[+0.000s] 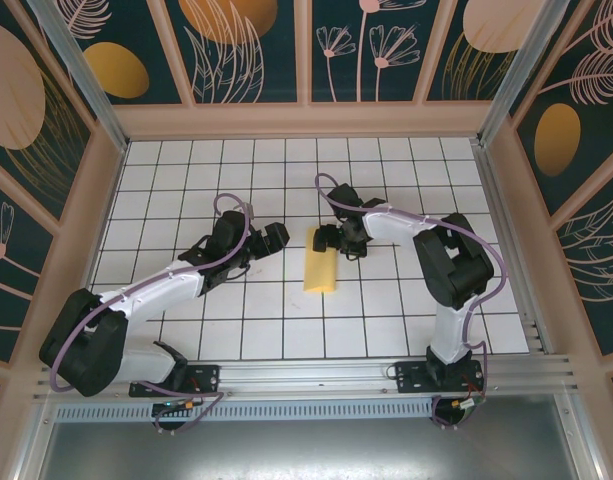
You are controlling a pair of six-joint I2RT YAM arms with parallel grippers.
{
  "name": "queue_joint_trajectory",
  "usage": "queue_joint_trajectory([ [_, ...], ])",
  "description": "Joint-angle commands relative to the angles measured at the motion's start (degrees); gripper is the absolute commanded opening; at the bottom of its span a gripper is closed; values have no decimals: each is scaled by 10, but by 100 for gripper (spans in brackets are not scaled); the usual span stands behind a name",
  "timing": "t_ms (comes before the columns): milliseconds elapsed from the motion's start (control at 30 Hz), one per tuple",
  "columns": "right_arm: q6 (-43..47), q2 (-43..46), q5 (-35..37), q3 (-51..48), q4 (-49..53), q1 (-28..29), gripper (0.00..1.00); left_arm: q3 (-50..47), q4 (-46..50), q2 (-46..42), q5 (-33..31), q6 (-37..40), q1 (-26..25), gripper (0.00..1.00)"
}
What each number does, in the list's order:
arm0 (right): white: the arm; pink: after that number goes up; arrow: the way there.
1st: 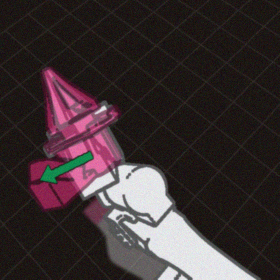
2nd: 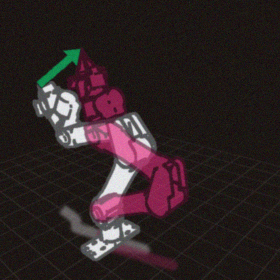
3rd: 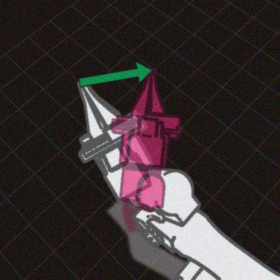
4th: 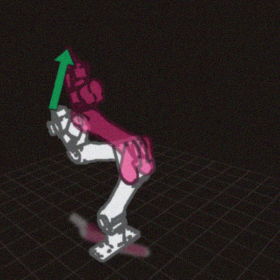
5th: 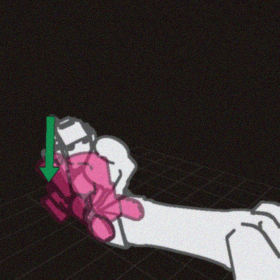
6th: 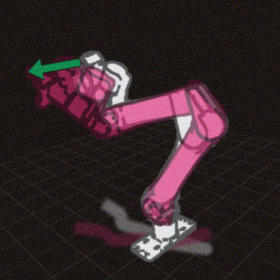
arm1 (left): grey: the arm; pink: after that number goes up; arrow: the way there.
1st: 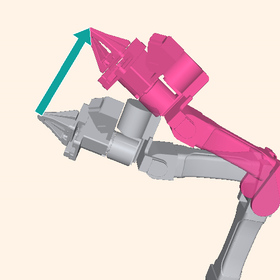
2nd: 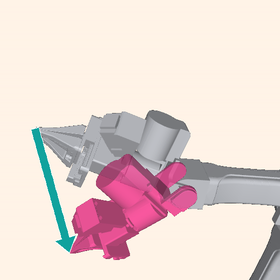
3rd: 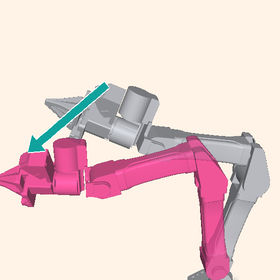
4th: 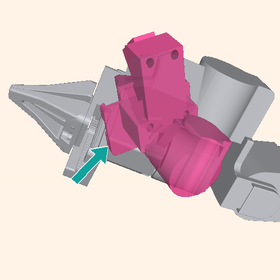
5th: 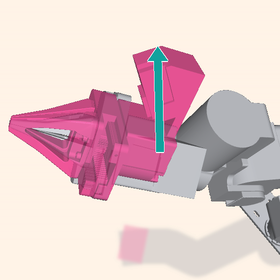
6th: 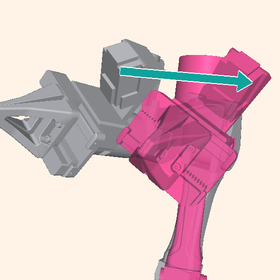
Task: Fold a paper plane with a square sheet of paper (pick it up from the middle)
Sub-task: Fold the square sheet of paper in half at the center of the table.
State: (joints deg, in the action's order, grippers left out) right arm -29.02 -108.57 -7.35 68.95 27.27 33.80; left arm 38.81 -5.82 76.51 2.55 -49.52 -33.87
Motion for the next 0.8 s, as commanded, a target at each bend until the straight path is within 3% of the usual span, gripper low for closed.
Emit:
queue_joint_trajectory([
  [0, -5, -36, 2, -33, -21, 0, 86, 4, -11, 0, 0, 7, 0, 90],
  [600, -3, -58, 2, -35, -17, 6, 89, 9, 9, 27, -17, -30, 0, 80],
  [767, -6, -60, 3, -37, -20, 6, 89, 10, -14, 37, 13, -24, 0, 69],
])
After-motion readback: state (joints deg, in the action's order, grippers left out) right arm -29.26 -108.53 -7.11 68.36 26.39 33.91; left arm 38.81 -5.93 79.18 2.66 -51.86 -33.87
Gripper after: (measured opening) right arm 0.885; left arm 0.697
